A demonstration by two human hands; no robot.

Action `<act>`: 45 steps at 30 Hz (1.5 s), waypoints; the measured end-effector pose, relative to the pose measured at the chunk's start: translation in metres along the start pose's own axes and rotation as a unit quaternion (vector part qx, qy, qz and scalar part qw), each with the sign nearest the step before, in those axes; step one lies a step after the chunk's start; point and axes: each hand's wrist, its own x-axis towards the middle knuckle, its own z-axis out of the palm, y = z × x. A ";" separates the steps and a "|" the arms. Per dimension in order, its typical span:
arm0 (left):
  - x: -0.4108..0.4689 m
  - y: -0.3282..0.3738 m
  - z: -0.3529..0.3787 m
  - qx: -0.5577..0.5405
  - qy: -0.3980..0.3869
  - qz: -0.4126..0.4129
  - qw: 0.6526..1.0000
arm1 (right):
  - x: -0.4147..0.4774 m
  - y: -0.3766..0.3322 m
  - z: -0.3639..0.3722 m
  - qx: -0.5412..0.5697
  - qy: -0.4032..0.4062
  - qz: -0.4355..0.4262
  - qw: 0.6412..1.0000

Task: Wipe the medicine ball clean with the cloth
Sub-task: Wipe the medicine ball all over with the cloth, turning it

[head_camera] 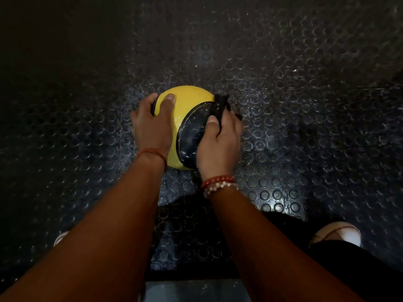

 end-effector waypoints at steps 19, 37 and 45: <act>-0.011 0.004 0.008 0.059 0.020 0.001 0.998 | 0.027 -0.004 -0.008 -0.031 -0.043 0.012 0.999; -0.011 -0.001 0.008 0.042 0.024 0.006 0.999 | 0.065 -0.015 -0.022 0.001 -0.142 0.128 0.982; -0.011 0.001 0.011 0.060 0.021 0.014 0.998 | 0.010 -0.019 -0.005 -0.081 -0.034 -0.076 0.993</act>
